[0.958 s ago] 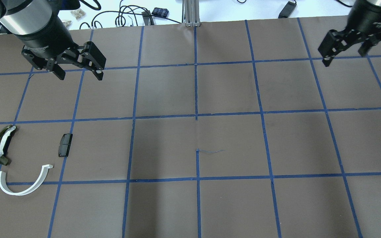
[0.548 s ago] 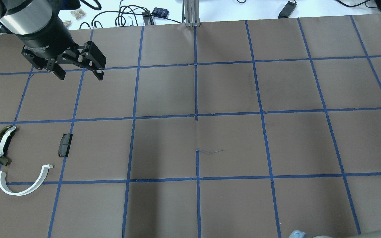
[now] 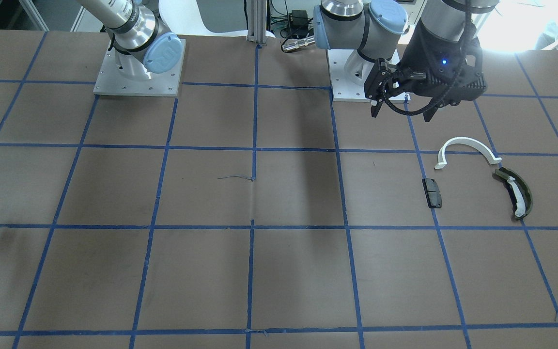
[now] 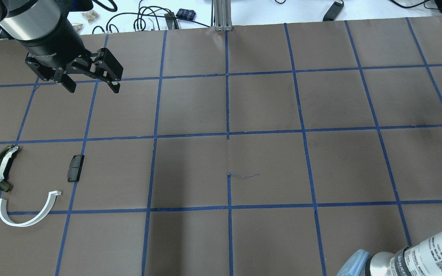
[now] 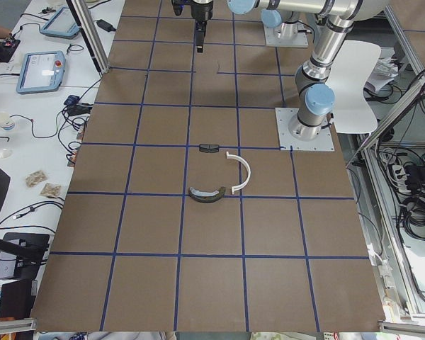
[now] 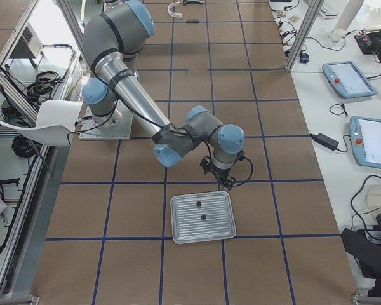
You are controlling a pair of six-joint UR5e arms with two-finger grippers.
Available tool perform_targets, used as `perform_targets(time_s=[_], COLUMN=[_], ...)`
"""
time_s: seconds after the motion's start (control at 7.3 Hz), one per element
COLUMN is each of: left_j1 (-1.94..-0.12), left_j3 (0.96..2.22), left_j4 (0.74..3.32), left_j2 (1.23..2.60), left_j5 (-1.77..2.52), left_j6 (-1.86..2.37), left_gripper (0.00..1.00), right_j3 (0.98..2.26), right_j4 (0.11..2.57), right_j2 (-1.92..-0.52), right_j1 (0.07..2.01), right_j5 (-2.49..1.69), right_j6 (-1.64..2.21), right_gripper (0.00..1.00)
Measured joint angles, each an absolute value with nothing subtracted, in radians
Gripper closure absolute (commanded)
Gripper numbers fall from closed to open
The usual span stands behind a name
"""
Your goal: Place bearing gear from tray to pile
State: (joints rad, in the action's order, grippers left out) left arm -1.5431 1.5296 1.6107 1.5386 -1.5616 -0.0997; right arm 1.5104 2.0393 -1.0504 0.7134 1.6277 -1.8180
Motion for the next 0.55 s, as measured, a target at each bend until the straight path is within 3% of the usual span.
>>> perform_targets(time_s=[0.55], left_j1=[-1.543], left_j3=[1.53], left_j4=[1.611], left_j2=[1.537], left_j5=[-1.561], left_j6=[-0.101], left_gripper=[0.0], right_j3=[1.525], right_j4=[2.097], right_j2=[-0.978], right_j1=[0.665], right_j5=[1.627], right_j6=[-2.256], right_gripper=[0.04])
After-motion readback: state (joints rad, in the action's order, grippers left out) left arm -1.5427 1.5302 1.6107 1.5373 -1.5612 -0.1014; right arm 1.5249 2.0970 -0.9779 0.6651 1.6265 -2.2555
